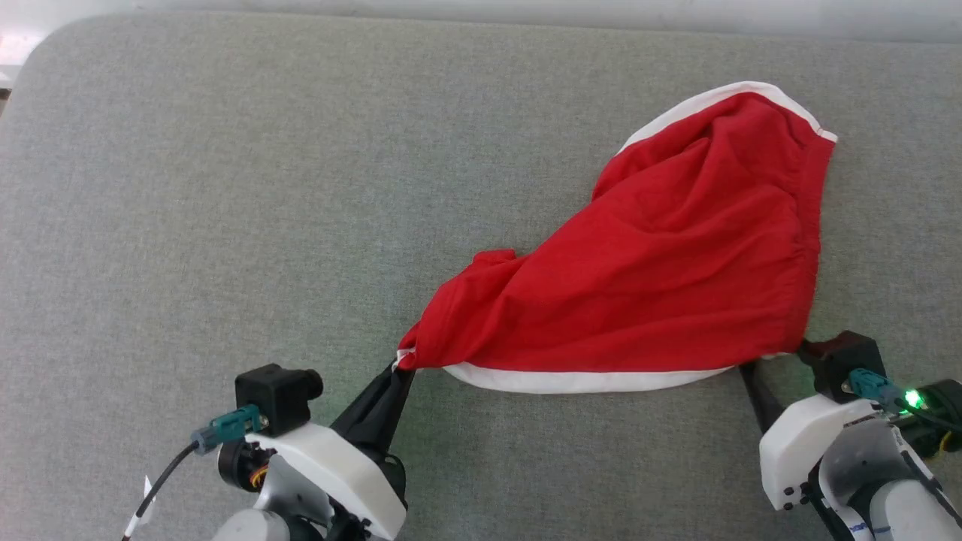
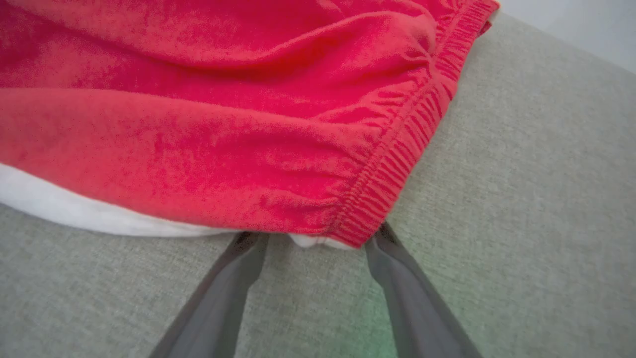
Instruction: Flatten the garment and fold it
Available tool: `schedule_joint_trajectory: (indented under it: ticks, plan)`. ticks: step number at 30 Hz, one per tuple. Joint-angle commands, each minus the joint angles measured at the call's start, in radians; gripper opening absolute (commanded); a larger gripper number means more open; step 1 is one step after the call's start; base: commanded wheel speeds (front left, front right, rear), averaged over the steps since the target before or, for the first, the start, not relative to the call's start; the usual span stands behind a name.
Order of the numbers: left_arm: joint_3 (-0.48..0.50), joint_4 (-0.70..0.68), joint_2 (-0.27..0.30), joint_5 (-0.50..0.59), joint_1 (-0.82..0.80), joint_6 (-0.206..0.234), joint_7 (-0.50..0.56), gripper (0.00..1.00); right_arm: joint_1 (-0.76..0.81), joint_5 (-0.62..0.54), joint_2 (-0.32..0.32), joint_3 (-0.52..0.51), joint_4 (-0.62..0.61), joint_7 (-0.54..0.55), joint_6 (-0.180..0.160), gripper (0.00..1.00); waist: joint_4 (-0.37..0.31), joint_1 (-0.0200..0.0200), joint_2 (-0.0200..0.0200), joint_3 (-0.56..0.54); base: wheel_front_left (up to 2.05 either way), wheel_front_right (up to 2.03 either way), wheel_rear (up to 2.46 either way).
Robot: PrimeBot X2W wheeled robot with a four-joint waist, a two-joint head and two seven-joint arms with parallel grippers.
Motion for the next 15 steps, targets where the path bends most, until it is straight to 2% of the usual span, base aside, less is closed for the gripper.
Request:
schedule_joint_trajectory:
  ticks: [1, 9, 15]
  plan:
    - [-0.002, 0.004, -0.004, -0.004, -0.016, -0.007, -0.008, 0.00, -0.018, 0.012, -0.007, 0.013, 0.013, -0.002, -0.001, 0.00, 0.005, 0.0000, 0.0000, 0.004, 0.00, 0.00, 0.00]
    - [0.005, 0.007, -0.018, -0.027, -0.011, -0.014, -0.030, 0.00, -0.016, 0.056, 0.020, -0.023, -0.015, -0.036, -0.001, 0.00, 0.006, 0.0000, 0.0000, -0.010, 0.00, 0.00, 0.00]
    - [0.068, -0.063, -0.051, -0.113, -0.005, -0.025, -0.082, 0.00, -0.015, 0.168, 0.081, -0.084, -0.139, -0.050, -0.001, 0.00, -0.018, 0.0000, 0.0000, -0.049, 0.00, 0.00, 0.00]
